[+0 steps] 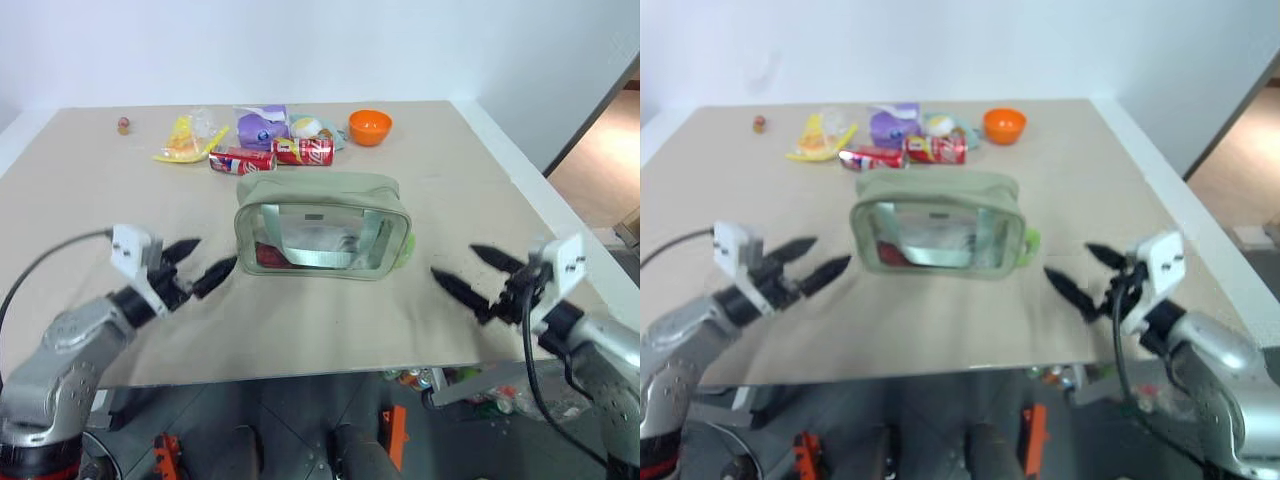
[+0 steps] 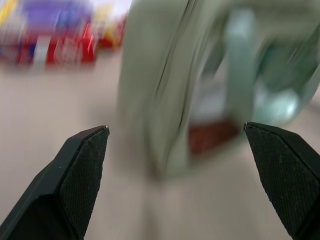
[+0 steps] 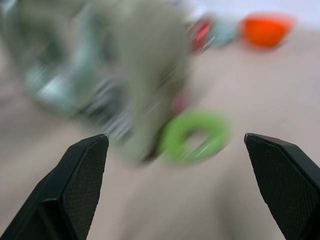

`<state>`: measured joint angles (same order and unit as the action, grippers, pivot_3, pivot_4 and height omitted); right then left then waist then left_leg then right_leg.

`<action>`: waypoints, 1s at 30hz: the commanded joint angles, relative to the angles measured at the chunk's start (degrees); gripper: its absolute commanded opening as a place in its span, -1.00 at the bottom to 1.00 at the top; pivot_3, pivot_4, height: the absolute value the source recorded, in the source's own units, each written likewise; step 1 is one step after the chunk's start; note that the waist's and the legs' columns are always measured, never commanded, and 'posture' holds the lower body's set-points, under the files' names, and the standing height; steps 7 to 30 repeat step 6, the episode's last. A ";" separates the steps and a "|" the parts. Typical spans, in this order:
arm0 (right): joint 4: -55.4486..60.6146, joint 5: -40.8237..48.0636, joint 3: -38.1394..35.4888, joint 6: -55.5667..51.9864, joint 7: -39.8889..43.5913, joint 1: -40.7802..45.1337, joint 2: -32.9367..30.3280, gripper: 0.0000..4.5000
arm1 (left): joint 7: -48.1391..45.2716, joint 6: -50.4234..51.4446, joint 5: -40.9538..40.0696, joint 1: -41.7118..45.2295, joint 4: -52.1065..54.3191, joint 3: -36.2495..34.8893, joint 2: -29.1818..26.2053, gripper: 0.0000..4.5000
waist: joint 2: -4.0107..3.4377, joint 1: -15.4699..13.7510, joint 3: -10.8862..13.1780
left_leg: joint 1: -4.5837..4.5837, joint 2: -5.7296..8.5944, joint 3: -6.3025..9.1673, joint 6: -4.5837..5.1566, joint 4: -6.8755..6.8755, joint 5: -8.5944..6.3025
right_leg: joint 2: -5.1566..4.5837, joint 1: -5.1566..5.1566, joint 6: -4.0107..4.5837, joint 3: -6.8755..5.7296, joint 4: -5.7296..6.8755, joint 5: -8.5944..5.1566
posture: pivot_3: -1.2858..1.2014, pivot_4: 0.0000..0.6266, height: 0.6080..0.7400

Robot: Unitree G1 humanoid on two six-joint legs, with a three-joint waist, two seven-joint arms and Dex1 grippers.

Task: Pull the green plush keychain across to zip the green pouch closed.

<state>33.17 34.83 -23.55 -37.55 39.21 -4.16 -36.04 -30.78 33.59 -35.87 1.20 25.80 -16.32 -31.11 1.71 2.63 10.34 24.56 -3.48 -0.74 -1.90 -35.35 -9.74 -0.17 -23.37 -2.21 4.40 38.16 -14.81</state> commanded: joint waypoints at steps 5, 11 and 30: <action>0.50 -4.61 9.03 10.70 3.80 -1.16 0.86 1.00 | 1.92 -8.65 10.05 -3.53 3.66 6.82 1.95 0.99 | 0.03 0.01 -0.02 | -0.10 0.09 -0.17 -0.01 -0.09 0.02 | -0.18 0.04 -0.03 0.10 -0.04 0.15 | 0.03 -0.52 1.00; -0.18 -5.49 9.85 12.09 4.19 -0.85 0.76 1.00 | 0.93 -10.18 10.51 -3.68 3.57 7.85 2.31 0.99 | 0.03 0.01 -0.02 | -0.10 0.09 -0.20 -0.01 -0.10 0.02 | -0.19 0.03 -0.02 0.10 -0.05 0.17 | 0.03 -0.52 1.00; -0.18 -5.49 9.85 12.09 4.19 -0.85 0.76 1.00 | 0.93 -10.18 10.51 -3.68 3.57 7.85 2.31 0.99 | 0.03 0.01 -0.02 | -0.10 0.09 -0.20 -0.01 -0.10 0.02 | -0.19 0.03 -0.02 0.10 -0.05 0.17 | 0.03 -0.52 1.00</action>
